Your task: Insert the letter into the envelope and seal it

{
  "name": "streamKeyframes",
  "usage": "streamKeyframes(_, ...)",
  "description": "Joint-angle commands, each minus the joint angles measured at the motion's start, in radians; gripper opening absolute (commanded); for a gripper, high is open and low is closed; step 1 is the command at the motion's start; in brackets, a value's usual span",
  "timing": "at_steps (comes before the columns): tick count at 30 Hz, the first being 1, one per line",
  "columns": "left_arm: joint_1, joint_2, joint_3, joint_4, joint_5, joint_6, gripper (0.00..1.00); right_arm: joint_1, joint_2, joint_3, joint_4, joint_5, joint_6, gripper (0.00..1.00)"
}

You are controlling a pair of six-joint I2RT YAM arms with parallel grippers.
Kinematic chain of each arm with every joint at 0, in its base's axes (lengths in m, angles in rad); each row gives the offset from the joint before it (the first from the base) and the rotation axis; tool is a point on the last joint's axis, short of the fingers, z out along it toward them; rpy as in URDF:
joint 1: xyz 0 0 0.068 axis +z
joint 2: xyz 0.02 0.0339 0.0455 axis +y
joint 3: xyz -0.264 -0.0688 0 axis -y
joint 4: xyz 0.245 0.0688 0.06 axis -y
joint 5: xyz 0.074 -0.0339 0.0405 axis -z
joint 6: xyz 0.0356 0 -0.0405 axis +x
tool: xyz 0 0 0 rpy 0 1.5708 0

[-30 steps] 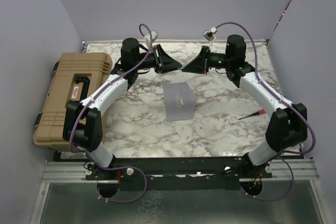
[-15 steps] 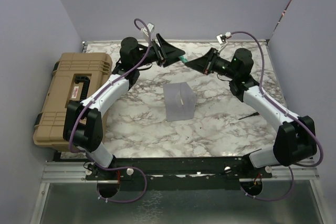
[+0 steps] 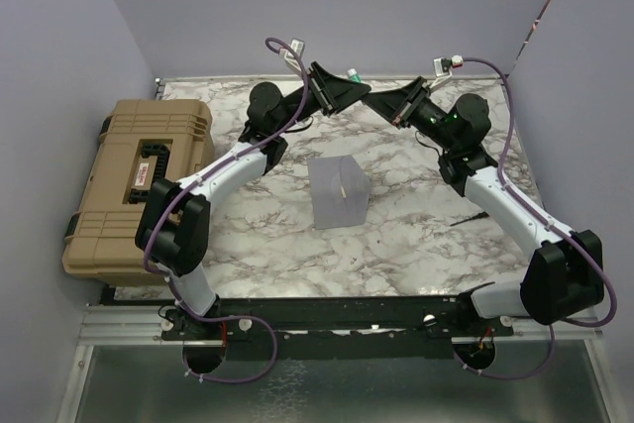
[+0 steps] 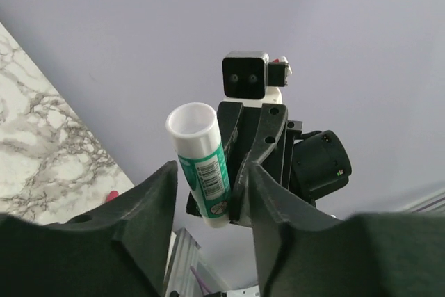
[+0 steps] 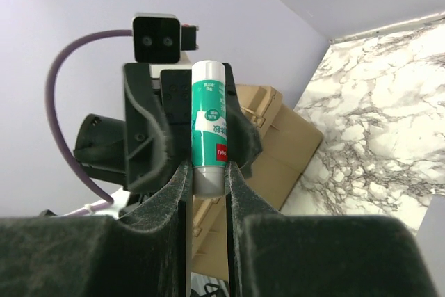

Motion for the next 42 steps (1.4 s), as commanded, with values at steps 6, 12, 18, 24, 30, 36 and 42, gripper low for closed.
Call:
streamKeyframes(6, -0.024, -0.013, -0.041, 0.158, -0.106, -0.003, 0.35, 0.004, -0.005, 0.01, 0.027, 0.027, 0.059, 0.0)
streamKeyframes(12, -0.024, -0.008, -0.049, 0.172, -0.122, 0.0, 0.36, 0.004, -0.019, 0.003, 0.01, 0.015, 0.049, 0.0)
streamKeyframes(18, -0.025, 0.001, -0.041, 0.173, -0.13, 0.001, 0.36, 0.003, -0.027, -0.012, -0.003, 0.021, 0.035, 0.0)
streamKeyframes(24, -0.023, 0.013, -0.036, 0.173, -0.121, 0.002, 0.57, 0.004, -0.035, -0.017, -0.017, 0.037, 0.02, 0.0)
streamKeyframes(30, -0.023, 0.012, -0.039, 0.173, -0.109, 0.003, 0.37, 0.003, -0.038, -0.014, -0.021, 0.046, 0.021, 0.0)
streamKeyframes(36, -0.022, 0.01, -0.049, 0.173, -0.095, 0.008, 0.15, 0.003, -0.029, -0.003, -0.011, 0.014, 0.026, 0.0)
streamKeyframes(42, -0.016, -0.016, -0.082, 0.164, -0.076, 0.098, 0.0, 0.002, -0.044, 0.039, -0.136, -0.013, -0.052, 0.29)
